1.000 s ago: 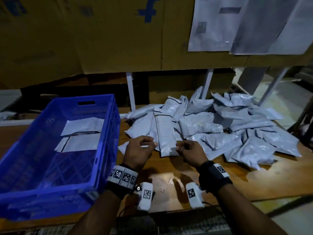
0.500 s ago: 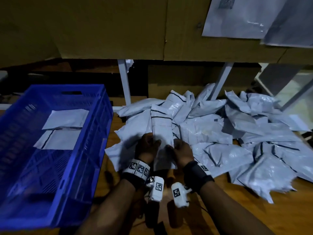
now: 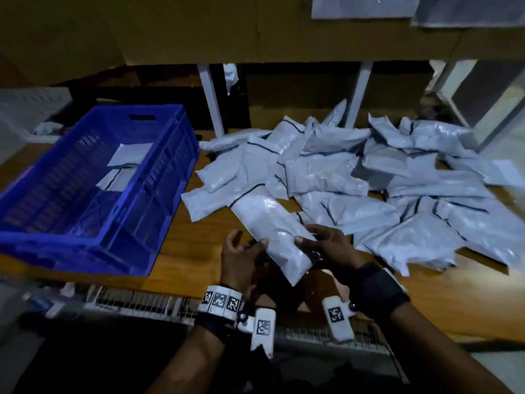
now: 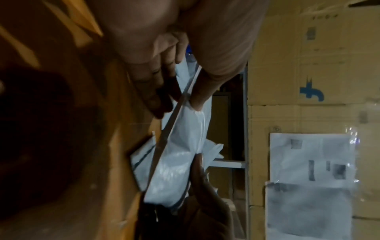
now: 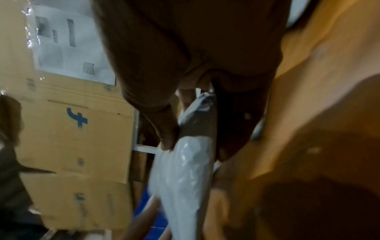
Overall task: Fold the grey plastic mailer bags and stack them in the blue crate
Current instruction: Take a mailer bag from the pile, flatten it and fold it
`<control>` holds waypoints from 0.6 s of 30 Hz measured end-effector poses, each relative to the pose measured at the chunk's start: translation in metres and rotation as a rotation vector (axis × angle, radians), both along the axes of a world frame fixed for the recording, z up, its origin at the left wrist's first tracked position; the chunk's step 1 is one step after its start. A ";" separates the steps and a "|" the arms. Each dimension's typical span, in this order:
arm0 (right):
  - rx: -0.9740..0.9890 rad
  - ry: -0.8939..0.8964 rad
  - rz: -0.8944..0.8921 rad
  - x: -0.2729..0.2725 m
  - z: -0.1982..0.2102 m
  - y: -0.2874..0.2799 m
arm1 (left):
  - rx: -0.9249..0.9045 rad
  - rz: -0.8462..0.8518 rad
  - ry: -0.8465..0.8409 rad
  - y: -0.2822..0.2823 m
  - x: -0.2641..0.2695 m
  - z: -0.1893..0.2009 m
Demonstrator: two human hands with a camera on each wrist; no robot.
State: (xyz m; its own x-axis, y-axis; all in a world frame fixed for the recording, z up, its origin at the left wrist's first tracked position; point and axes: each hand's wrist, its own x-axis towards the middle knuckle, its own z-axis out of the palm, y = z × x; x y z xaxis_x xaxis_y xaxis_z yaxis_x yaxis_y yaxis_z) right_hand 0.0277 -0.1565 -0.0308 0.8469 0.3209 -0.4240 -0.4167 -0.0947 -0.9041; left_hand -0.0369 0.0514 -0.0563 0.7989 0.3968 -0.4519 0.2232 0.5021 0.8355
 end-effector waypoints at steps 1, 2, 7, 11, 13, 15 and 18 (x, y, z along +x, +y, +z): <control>-0.075 -0.041 0.003 -0.004 -0.009 -0.011 | 0.053 0.009 0.057 -0.004 -0.011 -0.012; -0.160 -0.087 0.043 -0.006 -0.019 -0.021 | 0.152 0.030 0.112 -0.006 -0.022 -0.018; -0.507 -0.215 0.337 0.006 -0.035 -0.036 | 1.119 -0.135 0.130 0.008 -0.050 -0.019; -0.696 -0.311 0.509 0.026 -0.018 -0.023 | 1.356 -0.425 -0.095 0.015 -0.034 -0.008; -0.801 -0.391 0.548 0.032 -0.016 -0.017 | 1.452 -0.500 -0.203 0.013 -0.024 -0.011; -0.917 -0.487 0.561 0.030 -0.020 -0.011 | 1.550 -0.578 -0.187 0.012 -0.015 -0.018; -1.048 -0.671 0.487 0.009 -0.030 -0.002 | 1.626 -0.800 -0.060 0.011 -0.005 -0.029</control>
